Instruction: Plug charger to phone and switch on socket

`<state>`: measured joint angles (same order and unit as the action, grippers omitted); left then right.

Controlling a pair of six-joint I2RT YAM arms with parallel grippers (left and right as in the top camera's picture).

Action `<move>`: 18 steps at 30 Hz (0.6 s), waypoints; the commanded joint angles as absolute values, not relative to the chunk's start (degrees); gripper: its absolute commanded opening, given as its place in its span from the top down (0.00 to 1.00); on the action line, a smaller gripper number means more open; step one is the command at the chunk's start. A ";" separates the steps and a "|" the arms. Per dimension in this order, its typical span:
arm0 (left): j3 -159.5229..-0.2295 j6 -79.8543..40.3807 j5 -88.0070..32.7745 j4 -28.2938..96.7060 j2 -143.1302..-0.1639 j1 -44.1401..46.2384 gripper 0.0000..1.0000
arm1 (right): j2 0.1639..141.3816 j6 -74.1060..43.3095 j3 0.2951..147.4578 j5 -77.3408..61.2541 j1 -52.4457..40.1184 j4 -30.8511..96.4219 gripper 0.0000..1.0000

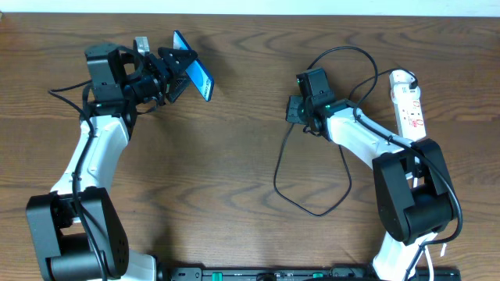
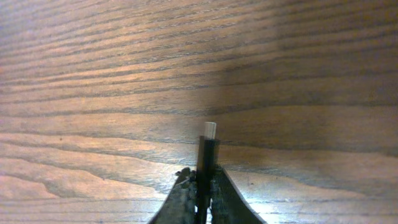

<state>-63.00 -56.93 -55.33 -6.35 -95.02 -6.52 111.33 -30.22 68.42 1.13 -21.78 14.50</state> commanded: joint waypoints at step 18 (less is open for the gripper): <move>-63.13 -56.16 -56.01 -6.90 -94.19 -6.39 0.92 | 111.11 -26.35 69.43 -10.17 -21.74 11.25 0.01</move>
<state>-63.00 -56.93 -55.33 -6.35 -95.02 -6.52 111.33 -29.71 68.42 -1.41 -21.71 13.30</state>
